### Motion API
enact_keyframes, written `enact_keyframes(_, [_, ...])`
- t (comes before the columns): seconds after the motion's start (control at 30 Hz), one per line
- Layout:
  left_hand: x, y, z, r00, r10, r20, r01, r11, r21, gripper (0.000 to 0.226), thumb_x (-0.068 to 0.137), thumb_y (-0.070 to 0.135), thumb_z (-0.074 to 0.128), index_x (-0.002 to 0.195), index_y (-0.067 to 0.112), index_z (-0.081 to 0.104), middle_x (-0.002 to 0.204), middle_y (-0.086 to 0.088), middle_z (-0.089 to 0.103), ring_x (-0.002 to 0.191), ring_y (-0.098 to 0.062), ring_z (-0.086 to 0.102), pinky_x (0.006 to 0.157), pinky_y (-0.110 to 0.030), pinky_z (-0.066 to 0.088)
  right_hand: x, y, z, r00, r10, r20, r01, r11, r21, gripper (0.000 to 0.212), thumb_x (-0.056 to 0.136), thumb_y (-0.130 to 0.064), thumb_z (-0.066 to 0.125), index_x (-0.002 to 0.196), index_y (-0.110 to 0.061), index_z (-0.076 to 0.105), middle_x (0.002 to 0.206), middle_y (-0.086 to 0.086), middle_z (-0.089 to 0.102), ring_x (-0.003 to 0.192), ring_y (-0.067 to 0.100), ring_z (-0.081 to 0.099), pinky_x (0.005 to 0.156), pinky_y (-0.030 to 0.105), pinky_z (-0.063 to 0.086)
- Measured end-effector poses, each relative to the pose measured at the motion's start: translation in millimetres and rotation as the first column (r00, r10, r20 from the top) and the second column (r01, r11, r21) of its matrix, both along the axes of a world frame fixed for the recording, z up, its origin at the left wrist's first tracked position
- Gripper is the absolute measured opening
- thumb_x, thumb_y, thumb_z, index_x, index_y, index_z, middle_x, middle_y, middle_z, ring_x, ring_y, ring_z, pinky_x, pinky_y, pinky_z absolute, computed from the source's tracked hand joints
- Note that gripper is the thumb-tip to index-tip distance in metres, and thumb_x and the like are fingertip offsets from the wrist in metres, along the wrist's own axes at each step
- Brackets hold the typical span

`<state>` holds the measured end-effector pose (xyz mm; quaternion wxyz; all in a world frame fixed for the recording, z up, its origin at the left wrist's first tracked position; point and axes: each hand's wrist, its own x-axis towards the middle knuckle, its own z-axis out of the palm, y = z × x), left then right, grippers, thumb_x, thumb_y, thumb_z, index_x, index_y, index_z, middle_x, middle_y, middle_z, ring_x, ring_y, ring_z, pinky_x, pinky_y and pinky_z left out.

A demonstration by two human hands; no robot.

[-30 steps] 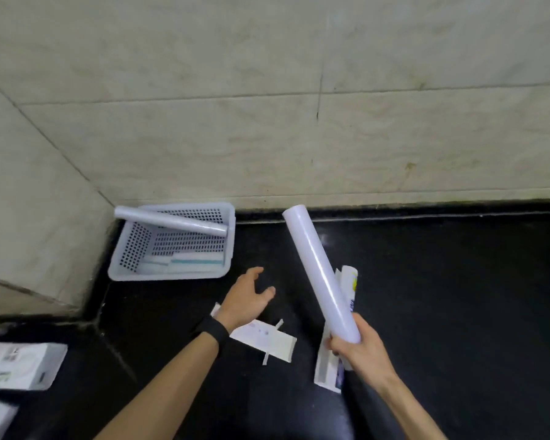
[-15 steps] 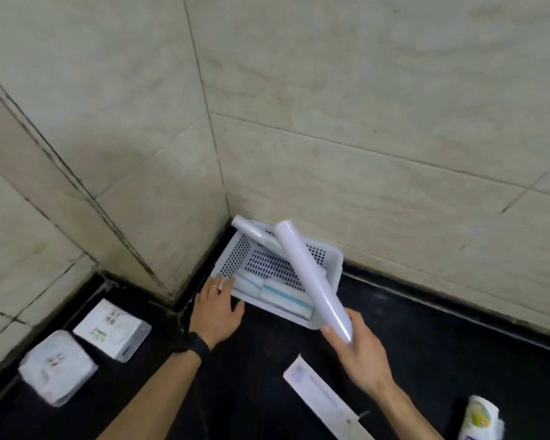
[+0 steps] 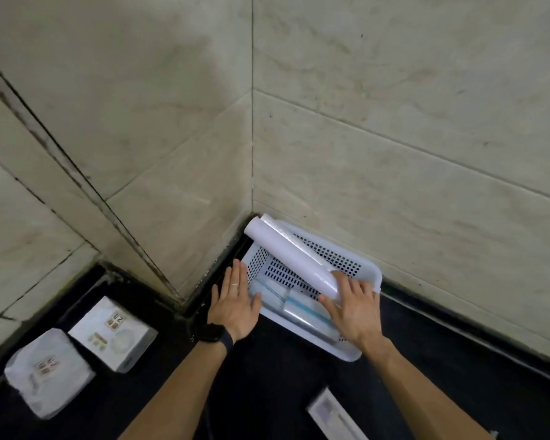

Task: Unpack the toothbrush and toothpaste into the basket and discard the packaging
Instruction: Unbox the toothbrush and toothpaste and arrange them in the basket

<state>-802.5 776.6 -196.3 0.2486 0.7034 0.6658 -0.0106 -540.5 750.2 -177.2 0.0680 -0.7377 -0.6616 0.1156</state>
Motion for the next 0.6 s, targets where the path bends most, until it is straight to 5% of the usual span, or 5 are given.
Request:
enact_keyframes(0.23, [-1.8, -1.8, -12.3, 1.000, -0.003, 0.016, 0.002, 0.997, 0.081, 0.073, 0.097, 0.051, 0.013, 0.151, 0.017, -0.024, 0.157, 0.001, -0.033, 0.146, -0.014, -0.024, 0.120, -0.044, -0.008, -2.8, 18.1, -13.5, 0.999, -0.034, 0.030, 0.037, 0.994, -0.102, 0.059, 0.094, -0.057, 0.049, 0.144, -0.030, 0.038, 0.144, 0.002, 0.042, 0.132, 0.028, 0.038, 0.114, 0.049, 0.028])
enact_keyframes(0.6, [-2.1, -3.5, -19.6, 0.998, -0.005, 0.055, -0.002, 0.992, 0.124, 0.077, 0.090, 0.054, 0.010, 0.151, 0.018, -0.022, 0.158, 0.001, -0.029, 0.147, -0.014, -0.021, 0.119, -0.042, -0.010, -6.3, 34.0, -22.8, 0.996, -0.070, -0.056, 0.062, 0.988, -0.138, 0.057, 0.094, -0.053, 0.057, 0.143, -0.032, 0.036, 0.150, -0.004, 0.038, 0.132, 0.027, 0.041, 0.108, 0.048, 0.043])
